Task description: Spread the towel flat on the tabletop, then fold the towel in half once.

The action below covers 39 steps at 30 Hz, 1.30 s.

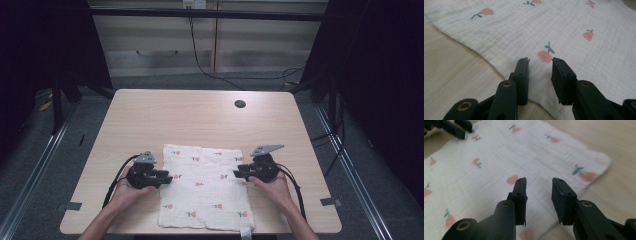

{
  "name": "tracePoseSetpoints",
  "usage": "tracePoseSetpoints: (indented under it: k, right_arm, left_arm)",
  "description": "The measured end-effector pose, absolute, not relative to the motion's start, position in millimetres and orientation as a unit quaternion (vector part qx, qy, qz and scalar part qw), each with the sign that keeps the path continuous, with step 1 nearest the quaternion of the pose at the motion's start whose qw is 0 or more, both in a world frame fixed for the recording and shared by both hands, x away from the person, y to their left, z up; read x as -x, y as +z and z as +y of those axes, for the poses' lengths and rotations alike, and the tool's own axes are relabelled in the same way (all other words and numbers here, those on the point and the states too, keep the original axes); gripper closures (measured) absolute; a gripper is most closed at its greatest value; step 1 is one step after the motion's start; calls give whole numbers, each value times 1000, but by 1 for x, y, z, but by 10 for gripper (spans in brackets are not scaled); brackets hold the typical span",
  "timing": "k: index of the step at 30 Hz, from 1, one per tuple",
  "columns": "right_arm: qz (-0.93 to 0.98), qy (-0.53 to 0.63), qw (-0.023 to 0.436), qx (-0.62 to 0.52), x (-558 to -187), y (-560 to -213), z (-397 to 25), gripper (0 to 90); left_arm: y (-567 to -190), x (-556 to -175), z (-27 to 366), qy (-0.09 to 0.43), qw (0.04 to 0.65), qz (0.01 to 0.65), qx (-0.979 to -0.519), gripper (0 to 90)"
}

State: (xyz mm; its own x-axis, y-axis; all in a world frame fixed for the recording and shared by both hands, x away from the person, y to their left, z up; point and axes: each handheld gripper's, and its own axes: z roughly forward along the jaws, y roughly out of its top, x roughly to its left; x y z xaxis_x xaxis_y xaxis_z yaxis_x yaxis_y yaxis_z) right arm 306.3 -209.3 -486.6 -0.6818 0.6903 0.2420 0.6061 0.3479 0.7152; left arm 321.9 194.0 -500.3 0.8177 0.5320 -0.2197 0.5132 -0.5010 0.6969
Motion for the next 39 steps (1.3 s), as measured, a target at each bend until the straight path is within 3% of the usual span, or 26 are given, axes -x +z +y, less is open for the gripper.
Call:
tracePoseSetpoints:
  k: [17, 31, 35, 39]
  right_arm:
    - [804, 406, 89, -426, -372, -479, -225, 659]
    - [818, 379, 52, -429, -398, -503, -213, 658]
    - [819, 380, 52, -426, -396, -503, -215, 704]
    - [823, 378, 51, -421, -392, -503, -216, 806]
  left_arm:
    - [-500, -322, 194, 8, 400, 297, -867, 622]
    - [-501, -322, 196, 3, 402, 298, -866, 620]
    - [-501, -322, 196, 1, 404, 299, -865, 620]
    - [-501, -323, 197, -4, 405, 302, -863, 610]
